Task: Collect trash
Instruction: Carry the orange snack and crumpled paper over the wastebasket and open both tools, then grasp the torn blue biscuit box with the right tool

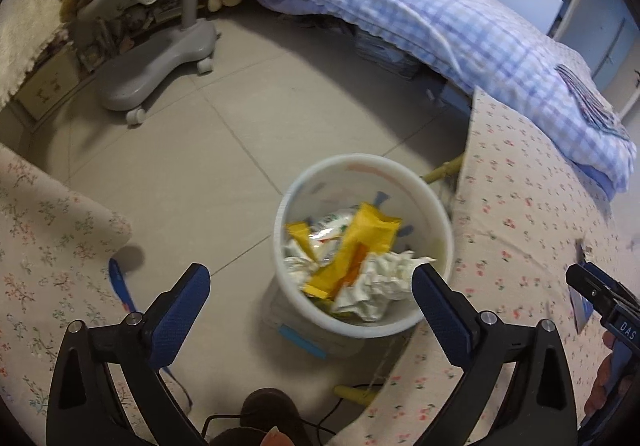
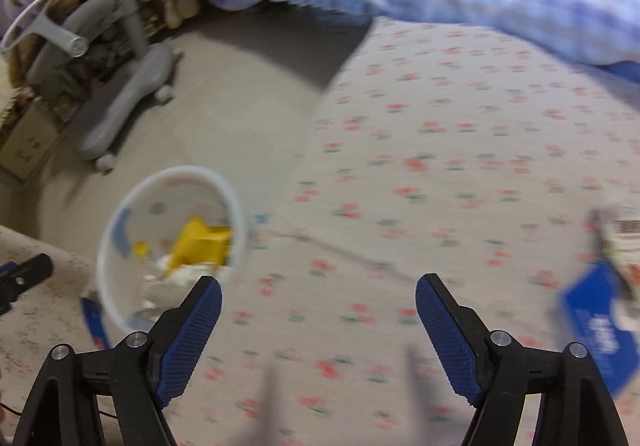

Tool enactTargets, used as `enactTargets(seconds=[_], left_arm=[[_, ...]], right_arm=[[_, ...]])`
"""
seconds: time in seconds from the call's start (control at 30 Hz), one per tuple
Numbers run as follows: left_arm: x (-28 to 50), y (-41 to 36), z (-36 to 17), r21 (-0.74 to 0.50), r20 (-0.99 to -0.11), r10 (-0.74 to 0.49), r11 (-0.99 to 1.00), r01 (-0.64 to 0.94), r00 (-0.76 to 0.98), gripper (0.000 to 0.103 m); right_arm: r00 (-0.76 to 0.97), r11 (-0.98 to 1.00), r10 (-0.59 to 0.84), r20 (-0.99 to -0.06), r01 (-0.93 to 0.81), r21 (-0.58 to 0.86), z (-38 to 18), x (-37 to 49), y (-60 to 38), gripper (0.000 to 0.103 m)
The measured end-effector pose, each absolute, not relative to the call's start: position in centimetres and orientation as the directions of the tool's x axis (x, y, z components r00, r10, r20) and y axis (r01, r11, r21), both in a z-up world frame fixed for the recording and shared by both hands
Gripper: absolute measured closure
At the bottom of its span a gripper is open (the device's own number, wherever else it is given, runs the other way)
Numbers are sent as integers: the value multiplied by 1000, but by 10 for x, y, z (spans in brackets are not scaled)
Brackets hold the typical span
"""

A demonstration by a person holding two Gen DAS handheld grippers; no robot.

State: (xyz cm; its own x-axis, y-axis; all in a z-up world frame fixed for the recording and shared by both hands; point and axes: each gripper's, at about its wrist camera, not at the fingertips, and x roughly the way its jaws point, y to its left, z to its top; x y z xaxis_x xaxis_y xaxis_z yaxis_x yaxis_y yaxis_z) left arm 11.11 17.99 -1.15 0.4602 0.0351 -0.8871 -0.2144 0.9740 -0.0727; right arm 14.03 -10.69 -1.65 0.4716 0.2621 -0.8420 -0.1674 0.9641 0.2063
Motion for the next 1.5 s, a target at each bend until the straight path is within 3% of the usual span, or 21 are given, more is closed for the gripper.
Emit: enactTargets(seconds=[0.47, 0.77, 0.97, 1.03, 1.07, 1.1, 1.5], left_arm=[[126, 78, -11, -80, -900, -43, 994, -68, 433, 0], [134, 37, -17, -77, -909, -69, 997, -1, 410, 0], [132, 25, -17, -83, -910, -80, 996, 10, 407, 0], [131, 23, -16, -90, -911, -88, 996, 14, 404, 0], [131, 21, -14, -90, -909, -90, 996, 19, 407, 0], [130, 20, -13, -89, -907, -91, 996, 24, 410, 0], [126, 2, -11, -114, -907, -132, 991, 69, 400, 0]], right_arm=[[490, 979, 138, -861, 64, 194, -7, 116, -260, 15], [335, 979, 179, -925, 35, 203, -50, 112, -293, 15], [285, 991, 130, -950, -13, 132, -75, 119, -280, 15], [293, 996, 86, -952, -21, 84, -75, 118, -274, 27], [299, 997, 82, -951, -34, 75, -72, 117, -272, 28], [303, 995, 101, -948, -47, 91, -69, 116, -270, 43], [379, 970, 240, -894, -58, 235, -20, 70, -279, 45]])
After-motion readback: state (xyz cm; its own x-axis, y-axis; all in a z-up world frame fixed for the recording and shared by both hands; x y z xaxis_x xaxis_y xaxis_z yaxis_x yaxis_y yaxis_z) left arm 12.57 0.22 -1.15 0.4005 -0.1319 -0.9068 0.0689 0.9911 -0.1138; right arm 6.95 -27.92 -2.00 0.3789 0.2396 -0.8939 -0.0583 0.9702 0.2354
